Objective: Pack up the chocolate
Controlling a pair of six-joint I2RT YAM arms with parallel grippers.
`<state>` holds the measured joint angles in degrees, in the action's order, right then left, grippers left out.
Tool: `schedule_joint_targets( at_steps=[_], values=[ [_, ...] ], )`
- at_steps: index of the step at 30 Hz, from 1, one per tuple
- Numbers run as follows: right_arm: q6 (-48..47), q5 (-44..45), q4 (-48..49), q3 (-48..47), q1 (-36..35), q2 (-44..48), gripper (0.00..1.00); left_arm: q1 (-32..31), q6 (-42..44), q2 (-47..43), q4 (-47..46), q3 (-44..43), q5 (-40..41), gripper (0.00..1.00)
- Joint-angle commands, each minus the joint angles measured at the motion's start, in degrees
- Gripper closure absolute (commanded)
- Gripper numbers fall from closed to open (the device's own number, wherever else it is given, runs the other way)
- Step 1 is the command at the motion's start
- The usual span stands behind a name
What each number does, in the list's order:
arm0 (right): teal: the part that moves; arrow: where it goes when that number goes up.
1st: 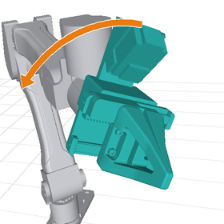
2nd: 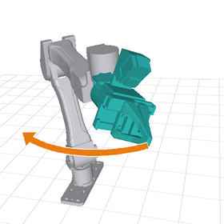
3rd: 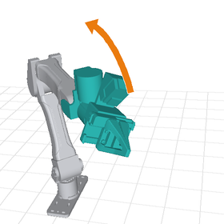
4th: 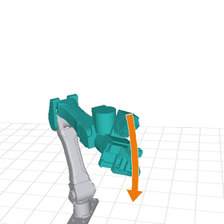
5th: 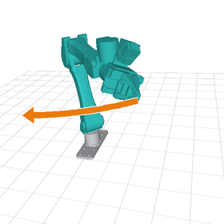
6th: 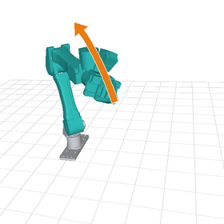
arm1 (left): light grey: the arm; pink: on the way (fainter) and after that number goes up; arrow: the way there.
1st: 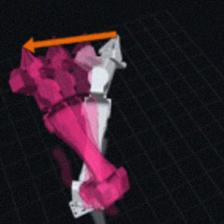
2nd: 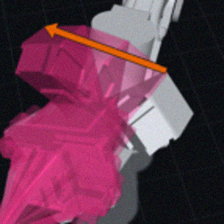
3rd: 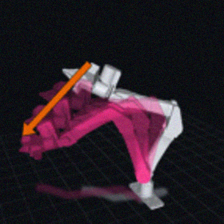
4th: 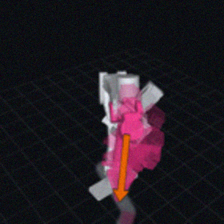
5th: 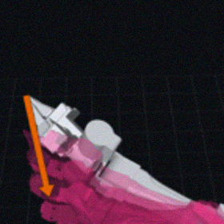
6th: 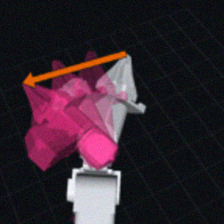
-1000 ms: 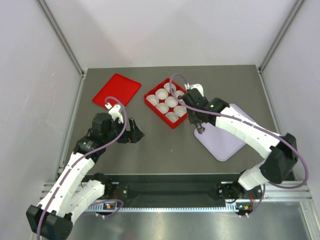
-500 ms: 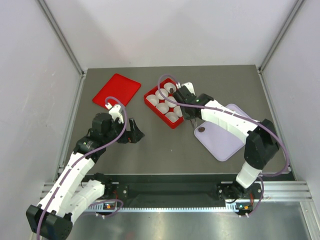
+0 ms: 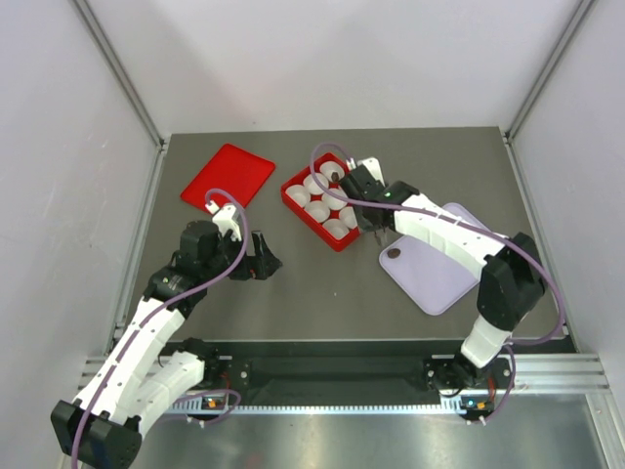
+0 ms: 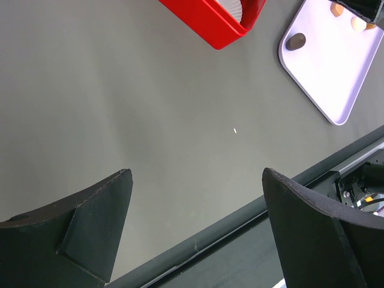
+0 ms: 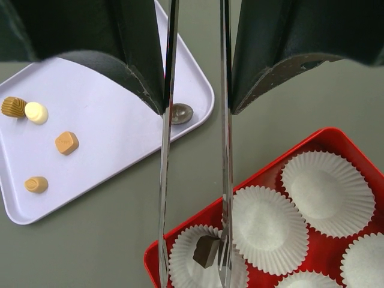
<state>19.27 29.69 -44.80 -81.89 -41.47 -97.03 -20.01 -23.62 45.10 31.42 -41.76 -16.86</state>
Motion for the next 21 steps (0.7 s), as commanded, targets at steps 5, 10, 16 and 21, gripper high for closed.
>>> schedule_joint_targets(
  at_steps=[5,10,16,21],
  values=[
    [-1.6,0.2,-0.5,-3.3,0.4,10.0,0.55,-0.3,0.4,-0.5,-2.4,0.2,0.1,0.06],
    [-0.9,-3.3,-1.6,0.6,0.4,18.2,0.55,-0.3,0.5,-0.7,-2.4,0.2,0.3,0.06],
    [2.2,-7.7,-4.3,11.4,0.4,29.3,0.54,-0.3,0.4,-0.7,-2.4,0.2,0.3,0.06],
    [5.8,-9.6,-6.4,19.6,0.4,36.4,0.53,-0.3,0.4,-0.5,-2.4,0.1,0.1,0.06]
  ],
)
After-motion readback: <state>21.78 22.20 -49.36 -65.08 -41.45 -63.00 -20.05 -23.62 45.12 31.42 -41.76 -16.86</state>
